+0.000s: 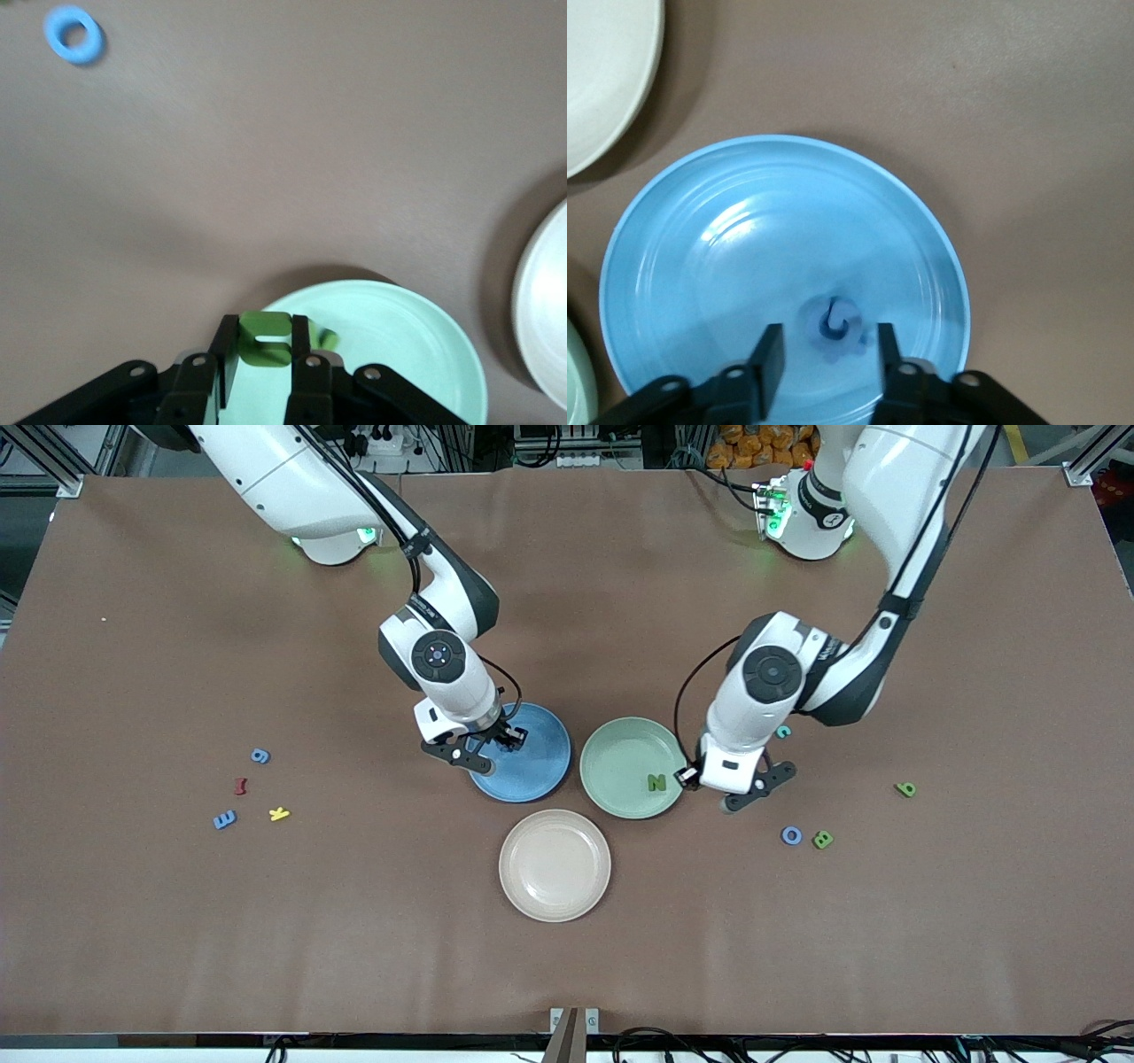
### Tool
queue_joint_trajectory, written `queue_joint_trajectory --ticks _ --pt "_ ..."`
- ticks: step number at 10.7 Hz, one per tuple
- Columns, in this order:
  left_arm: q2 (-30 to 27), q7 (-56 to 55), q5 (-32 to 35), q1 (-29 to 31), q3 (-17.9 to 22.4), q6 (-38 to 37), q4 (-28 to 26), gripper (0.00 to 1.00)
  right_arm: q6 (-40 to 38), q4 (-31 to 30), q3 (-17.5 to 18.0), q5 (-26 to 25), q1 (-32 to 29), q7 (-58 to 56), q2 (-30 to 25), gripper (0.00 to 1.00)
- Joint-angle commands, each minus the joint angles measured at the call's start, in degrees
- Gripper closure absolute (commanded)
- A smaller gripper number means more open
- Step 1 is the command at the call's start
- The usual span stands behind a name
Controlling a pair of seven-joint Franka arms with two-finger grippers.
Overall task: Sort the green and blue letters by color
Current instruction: 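Place G on the blue plate while the left gripper drops u on green plate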
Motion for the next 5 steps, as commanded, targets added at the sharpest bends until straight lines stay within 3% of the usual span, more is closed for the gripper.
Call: queue_joint_trajectory --ticks 1,4,5 --pt "6.12 -8.68 -0.88 -5.90 2.07 -1.38 6.58 1.00 -1.00 1.00 0.21 -0.24 -2.37 -1.57 -0.99 0.00" --pt "7.81 -13.37 -0.88 -9.43 3.57 -1.29 8.70 1.00 -11.16 0.03 1.78 0.03 -13.42 -18.84 -6.44 0.00" --pt "7.72 -13.37 -0.88 -9.35 3.57 -1.38 8.70 0.71 -14.68 -0.41 3.62 0.03 -18.94 -25.08 -7.58 0.00"
